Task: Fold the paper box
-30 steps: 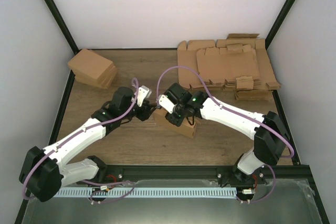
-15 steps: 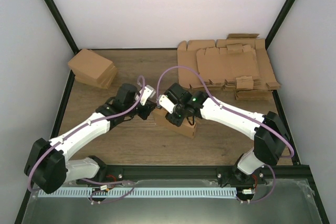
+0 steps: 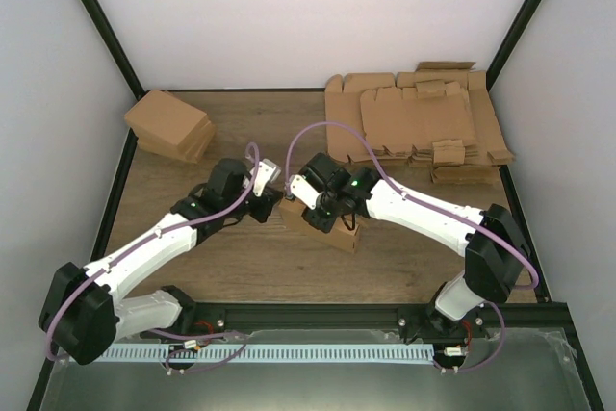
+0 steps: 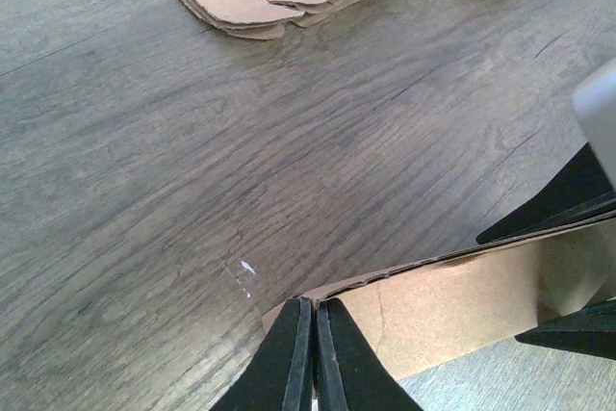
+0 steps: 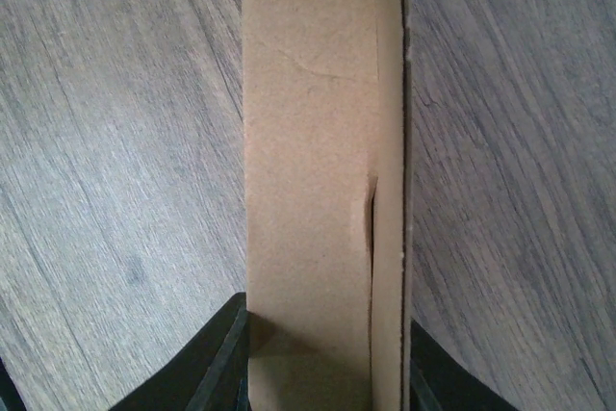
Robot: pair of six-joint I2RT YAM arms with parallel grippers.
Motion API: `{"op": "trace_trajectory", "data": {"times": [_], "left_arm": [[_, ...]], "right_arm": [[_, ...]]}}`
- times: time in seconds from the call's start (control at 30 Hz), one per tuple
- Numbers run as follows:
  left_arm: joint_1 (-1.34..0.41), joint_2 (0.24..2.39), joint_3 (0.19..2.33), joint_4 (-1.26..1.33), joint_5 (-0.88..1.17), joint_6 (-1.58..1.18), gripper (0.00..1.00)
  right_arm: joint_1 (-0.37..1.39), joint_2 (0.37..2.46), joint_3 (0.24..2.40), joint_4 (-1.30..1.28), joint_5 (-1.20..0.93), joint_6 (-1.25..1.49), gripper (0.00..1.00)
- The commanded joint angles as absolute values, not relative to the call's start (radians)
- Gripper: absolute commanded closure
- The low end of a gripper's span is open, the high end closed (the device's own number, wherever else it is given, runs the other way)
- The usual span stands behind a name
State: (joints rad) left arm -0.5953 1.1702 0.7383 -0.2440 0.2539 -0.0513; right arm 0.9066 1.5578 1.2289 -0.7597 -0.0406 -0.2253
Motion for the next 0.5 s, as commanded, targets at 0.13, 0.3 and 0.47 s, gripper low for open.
{"op": "trace_trajectory", "data": {"times": [0.13,0.3,0.47], "left_arm": [[-0.604,1.135,0.685,-0.172,0.305,-0.164,0.96],[-0.605,1.133,0.696,-0.175,0.290,-0.223,0.96],[-0.607,1.130,0.686,-0.169,0.284,-0.250,0.96]], "right_arm": [[0.911,1.579,1.254,-0.763,-0.035,-0.201,0.73],[0.910,1.585,1.256,-0.761,-0.037,-0.196,0.75],[0.910,1.583,1.254,-0.759,-0.037,-0.196,0.75]]}}
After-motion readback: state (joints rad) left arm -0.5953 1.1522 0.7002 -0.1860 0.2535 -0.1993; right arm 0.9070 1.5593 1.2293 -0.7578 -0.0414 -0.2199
